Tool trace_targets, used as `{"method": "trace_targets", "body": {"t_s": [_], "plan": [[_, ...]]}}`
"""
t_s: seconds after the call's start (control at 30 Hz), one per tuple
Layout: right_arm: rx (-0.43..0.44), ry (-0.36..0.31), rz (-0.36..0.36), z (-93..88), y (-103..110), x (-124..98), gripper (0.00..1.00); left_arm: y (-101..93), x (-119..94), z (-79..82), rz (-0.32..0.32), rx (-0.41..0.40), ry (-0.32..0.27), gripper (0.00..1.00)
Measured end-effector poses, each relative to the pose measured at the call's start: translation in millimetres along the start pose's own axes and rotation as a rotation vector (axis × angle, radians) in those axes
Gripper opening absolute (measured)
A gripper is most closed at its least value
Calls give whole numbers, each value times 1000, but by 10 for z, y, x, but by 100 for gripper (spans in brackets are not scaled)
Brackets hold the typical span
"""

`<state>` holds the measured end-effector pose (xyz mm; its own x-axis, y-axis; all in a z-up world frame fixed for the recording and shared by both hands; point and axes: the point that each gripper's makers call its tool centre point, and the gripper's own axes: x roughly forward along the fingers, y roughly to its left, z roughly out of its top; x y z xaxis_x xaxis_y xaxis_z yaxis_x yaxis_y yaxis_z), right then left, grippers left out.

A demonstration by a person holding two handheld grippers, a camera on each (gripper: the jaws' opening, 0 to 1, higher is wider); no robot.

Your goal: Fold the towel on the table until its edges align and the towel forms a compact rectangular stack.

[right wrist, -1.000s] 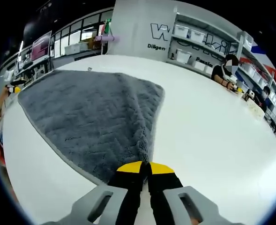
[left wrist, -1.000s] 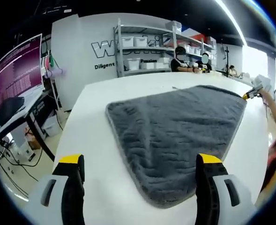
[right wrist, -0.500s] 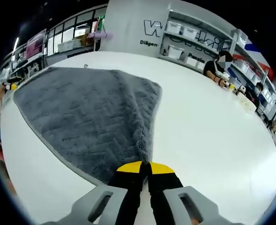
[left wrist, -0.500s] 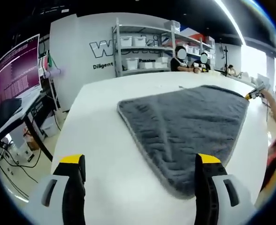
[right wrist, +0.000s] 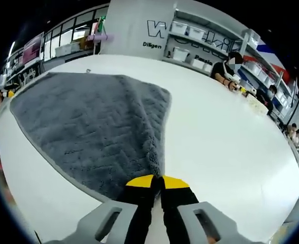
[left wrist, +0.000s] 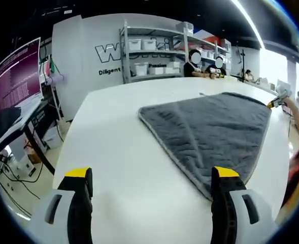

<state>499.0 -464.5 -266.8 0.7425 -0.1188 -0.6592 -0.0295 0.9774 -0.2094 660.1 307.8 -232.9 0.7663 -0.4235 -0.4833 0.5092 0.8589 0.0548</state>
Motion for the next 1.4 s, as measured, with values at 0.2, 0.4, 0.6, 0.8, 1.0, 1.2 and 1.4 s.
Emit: {"method": "trace_targets", "body": {"t_s": [0.2, 0.4, 0.6, 0.8, 1.0, 1.2, 1.4], "plan": [[-1, -61, 8, 159, -46, -57, 16, -10, -25, 31, -7, -8, -12, 95], [12, -176, 38, 596, -137, -131, 24, -71, -41, 12, -25, -1, -5, 96], [-11, -235, 47, 1082, -208, 68, 22, -171, -56, 14, -46, -15, -17, 96], [-59, -235, 80, 1464, -121, 409, 19, -233, -124, -7, -41, -7, -7, 96], [-61, -208, 94, 1735, -169, 846, 15, -328, -173, -28, -43, 1, 4, 96], [-57, -170, 99, 1824, -174, 1209, 13, -402, -202, -40, -42, 14, 16, 96], [-44, -141, 101, 1818, -159, 1527, 12, -483, -215, -22, -55, 3, 9, 97]]}}
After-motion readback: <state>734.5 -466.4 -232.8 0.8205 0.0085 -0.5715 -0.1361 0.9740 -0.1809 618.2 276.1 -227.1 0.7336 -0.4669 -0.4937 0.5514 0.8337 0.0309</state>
